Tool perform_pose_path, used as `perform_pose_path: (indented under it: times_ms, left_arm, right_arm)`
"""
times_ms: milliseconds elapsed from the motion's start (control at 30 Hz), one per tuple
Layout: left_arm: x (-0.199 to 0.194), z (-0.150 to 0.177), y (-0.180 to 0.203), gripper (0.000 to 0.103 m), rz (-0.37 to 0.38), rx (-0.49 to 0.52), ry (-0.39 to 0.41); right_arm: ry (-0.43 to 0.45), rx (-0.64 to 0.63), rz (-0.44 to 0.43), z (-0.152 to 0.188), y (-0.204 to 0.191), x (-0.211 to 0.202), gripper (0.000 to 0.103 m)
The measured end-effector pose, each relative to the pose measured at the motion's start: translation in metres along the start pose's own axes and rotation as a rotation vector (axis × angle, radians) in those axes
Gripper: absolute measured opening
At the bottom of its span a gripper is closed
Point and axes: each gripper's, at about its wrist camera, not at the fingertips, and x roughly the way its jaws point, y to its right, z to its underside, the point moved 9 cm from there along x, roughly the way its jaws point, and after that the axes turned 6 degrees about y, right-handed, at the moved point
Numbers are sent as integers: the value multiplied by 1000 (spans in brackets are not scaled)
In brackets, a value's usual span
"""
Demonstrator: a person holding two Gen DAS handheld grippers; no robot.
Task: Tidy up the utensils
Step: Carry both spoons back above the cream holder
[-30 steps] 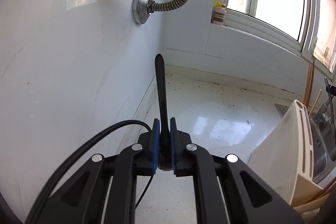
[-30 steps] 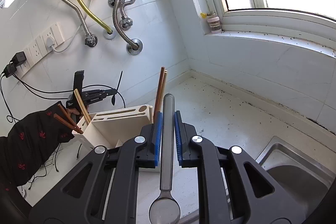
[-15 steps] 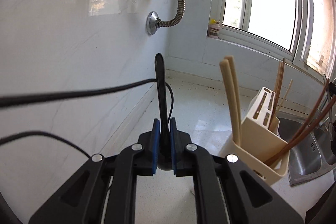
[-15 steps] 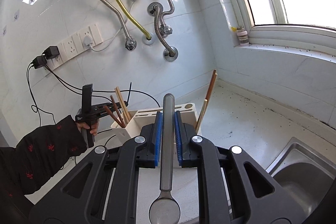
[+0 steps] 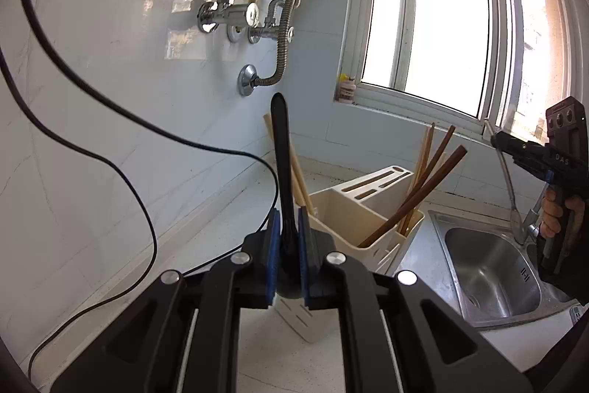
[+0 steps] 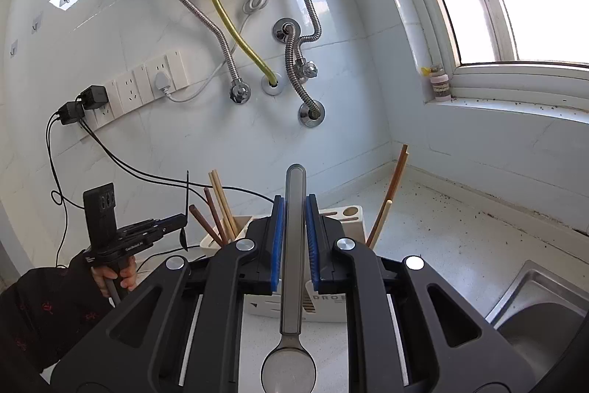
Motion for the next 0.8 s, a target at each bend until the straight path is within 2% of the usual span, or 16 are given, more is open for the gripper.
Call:
perform_pose_path:
  times_ms: [167,300,400,567,800]
  left_arm:
    - [-1,-36,32,9,60,21,111]
    - [12,-52,43,9,21,67,163]
    - [20,-50,48,9,7,82,171]
    - [33,-37,44,9,-34,72,180]
    - [45,-18,42,9,-12,78,166]
  right_arm:
    - [71,-14,-26,-16,-1,21,11]
    - [167,-71,-17,-27,-1,43,11]
    - [222,-69,-21,-26,5,60,11]
    - [305,-73,22,-20,21,84,11]
    - [333,-193,50,-1,14,105,11]
